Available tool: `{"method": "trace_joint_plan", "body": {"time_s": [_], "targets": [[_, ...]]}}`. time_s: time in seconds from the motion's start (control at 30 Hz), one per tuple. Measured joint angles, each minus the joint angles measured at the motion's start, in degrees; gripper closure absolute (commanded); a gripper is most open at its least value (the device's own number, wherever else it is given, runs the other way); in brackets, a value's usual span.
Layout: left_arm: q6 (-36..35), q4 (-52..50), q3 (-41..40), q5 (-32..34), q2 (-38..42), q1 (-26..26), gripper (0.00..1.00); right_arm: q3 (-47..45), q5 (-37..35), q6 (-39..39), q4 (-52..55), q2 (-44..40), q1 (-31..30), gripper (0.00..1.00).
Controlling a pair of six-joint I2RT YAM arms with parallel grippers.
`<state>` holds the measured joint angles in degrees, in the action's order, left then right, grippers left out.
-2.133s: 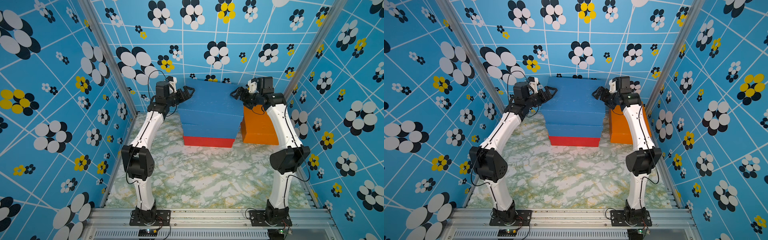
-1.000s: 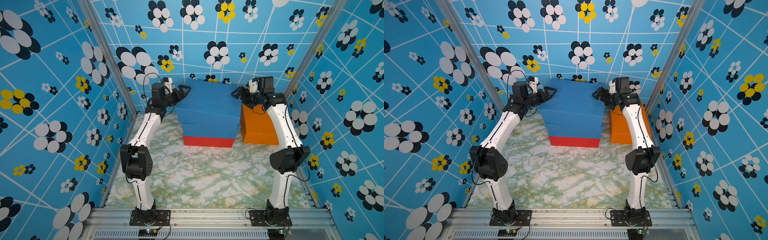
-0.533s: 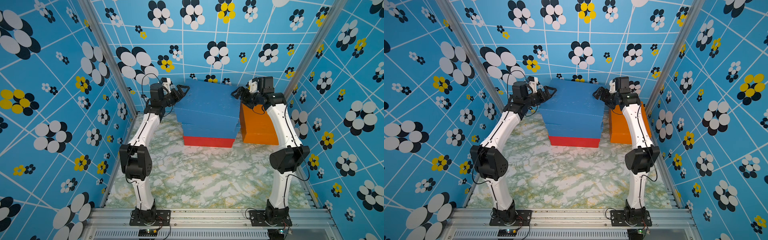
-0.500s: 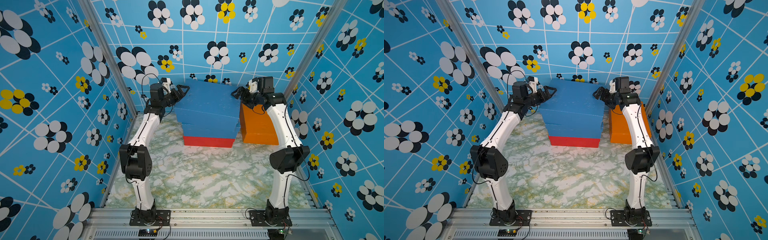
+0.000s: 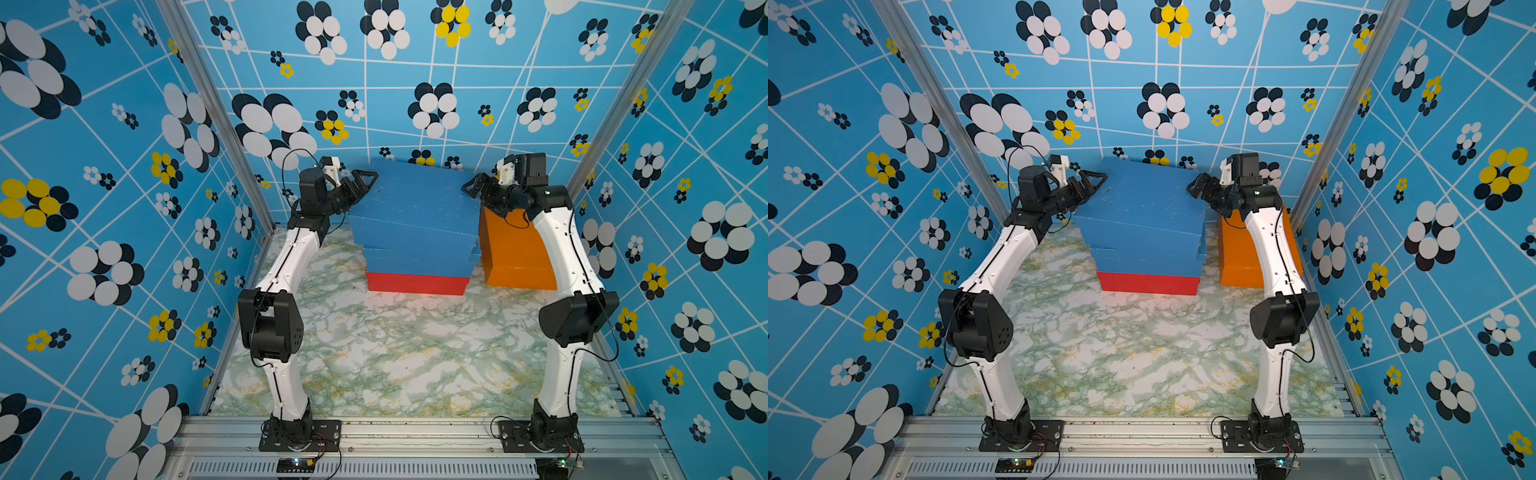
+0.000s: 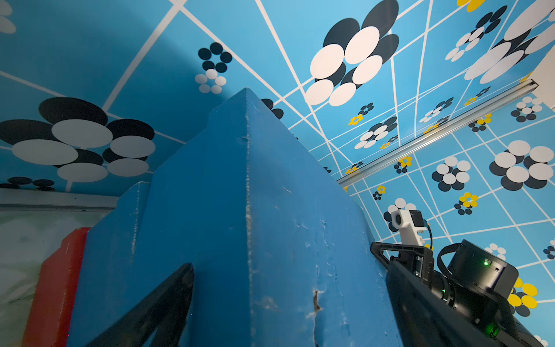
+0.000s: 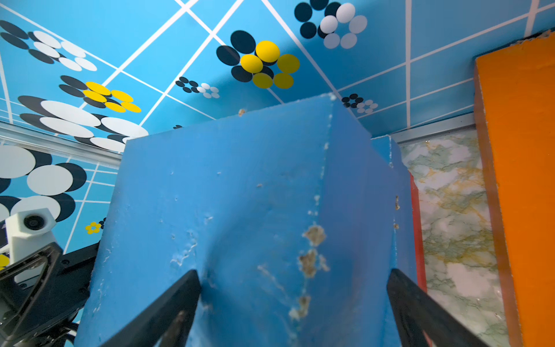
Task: Stack the shoeboxes
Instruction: Place the shoebox at the shoebox.
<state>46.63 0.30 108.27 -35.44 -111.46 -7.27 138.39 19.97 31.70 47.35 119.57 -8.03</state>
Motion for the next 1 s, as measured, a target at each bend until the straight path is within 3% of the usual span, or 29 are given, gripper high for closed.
{"method": "trace_joint_plan", "body": {"time_s": [0.7, 1.0], "targets": [[5.7, 5.7, -3.7, -0.8, 0.9, 1.3, 0.00, 1.3, -0.2, -1.0, 0.4, 0.9, 0.1, 0.01], [-3.2, -8.4, 2.8, 1.2, 0.5, 2.1, 0.00, 1.5, -0.8, -2.2, 0.7, 1.1, 0.1, 0.01]]}}
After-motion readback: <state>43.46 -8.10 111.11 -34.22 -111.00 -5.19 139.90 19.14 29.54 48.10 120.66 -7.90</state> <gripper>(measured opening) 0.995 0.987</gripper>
